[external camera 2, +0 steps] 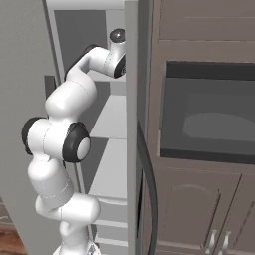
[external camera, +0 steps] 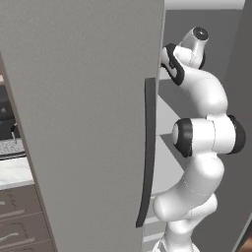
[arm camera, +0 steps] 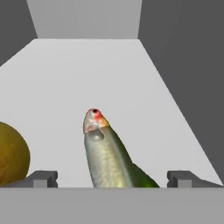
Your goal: Take the lemon, fish, and cucumber from the freezer and place them in the bowl on the counter.
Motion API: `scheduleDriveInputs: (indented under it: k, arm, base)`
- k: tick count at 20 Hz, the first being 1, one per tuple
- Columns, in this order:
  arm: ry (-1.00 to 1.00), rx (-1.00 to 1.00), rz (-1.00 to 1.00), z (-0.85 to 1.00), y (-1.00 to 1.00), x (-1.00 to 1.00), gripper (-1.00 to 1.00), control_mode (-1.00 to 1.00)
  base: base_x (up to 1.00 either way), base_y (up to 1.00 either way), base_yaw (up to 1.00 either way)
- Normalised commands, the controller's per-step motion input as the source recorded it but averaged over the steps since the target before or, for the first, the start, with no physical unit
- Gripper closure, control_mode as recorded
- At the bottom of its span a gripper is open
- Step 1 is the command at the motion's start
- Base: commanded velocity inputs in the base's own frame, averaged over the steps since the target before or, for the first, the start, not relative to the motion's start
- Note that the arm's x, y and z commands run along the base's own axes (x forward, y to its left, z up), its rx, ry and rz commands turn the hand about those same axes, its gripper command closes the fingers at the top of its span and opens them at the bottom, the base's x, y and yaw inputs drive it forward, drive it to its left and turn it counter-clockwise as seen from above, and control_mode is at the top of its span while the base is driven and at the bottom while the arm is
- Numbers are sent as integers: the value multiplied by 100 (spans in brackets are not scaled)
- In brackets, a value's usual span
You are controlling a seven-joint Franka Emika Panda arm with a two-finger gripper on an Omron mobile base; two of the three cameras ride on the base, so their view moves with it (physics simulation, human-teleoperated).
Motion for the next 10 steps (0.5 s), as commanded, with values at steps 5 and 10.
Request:
scheduleDriveInputs:
  k: [5,10]
  arm:
    - [0,0,0,-37,-38,0,-100,-100]
    - [0,0,3,-36,-36,0,-100,-100]
  base:
    - [0,0,0]
    - [0,0,0]
